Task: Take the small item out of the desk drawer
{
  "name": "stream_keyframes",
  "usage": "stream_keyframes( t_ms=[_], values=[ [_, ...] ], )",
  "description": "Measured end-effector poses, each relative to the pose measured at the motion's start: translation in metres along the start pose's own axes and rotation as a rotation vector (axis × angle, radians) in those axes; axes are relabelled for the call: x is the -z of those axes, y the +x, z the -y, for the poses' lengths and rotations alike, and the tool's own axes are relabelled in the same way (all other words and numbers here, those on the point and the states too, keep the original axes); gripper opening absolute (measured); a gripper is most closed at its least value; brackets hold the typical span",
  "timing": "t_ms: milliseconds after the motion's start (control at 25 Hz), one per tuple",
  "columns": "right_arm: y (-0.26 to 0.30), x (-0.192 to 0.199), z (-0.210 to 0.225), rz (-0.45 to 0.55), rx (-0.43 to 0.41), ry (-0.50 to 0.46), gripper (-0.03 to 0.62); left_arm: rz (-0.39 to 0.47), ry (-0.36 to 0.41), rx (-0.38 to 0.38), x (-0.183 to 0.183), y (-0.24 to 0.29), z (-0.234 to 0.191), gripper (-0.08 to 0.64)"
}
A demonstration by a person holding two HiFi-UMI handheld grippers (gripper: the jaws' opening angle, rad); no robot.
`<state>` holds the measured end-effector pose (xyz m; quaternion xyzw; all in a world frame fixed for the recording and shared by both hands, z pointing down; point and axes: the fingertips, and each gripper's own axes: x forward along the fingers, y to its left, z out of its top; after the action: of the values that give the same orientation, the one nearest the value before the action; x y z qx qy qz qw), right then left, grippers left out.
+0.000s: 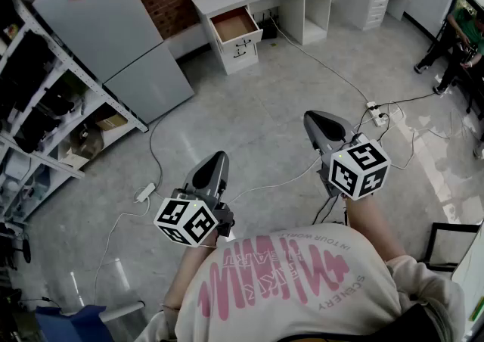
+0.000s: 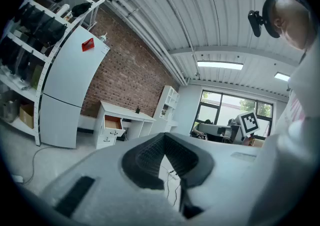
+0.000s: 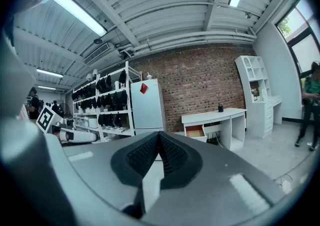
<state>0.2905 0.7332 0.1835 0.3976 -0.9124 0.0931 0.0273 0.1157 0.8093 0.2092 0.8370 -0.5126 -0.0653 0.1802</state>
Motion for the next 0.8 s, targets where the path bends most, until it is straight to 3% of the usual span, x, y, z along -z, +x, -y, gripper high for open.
stream_keyframes(
  t_ms=[480, 680, 800],
  values=[
    [-0.007, 0.029, 0.005, -0.041, -0.004, 0.048, 0.012, -0.027, -0.024, -0.044, 0.026, -0.012, -0.006, 0.002],
    [0.002, 0.047, 0.033, -0.050, 0.024, 0.233, 0.012, -0.039, -0.022, -0.051, 0.030, 0.003, -0.018, 0.002],
    [0.018, 0.055, 0.045, -0.079, 0.047, 0.276, 0.012, -0.032, -0.043, -0.054, 0.028, 0.014, -0.038, 0.003]
  ],
)
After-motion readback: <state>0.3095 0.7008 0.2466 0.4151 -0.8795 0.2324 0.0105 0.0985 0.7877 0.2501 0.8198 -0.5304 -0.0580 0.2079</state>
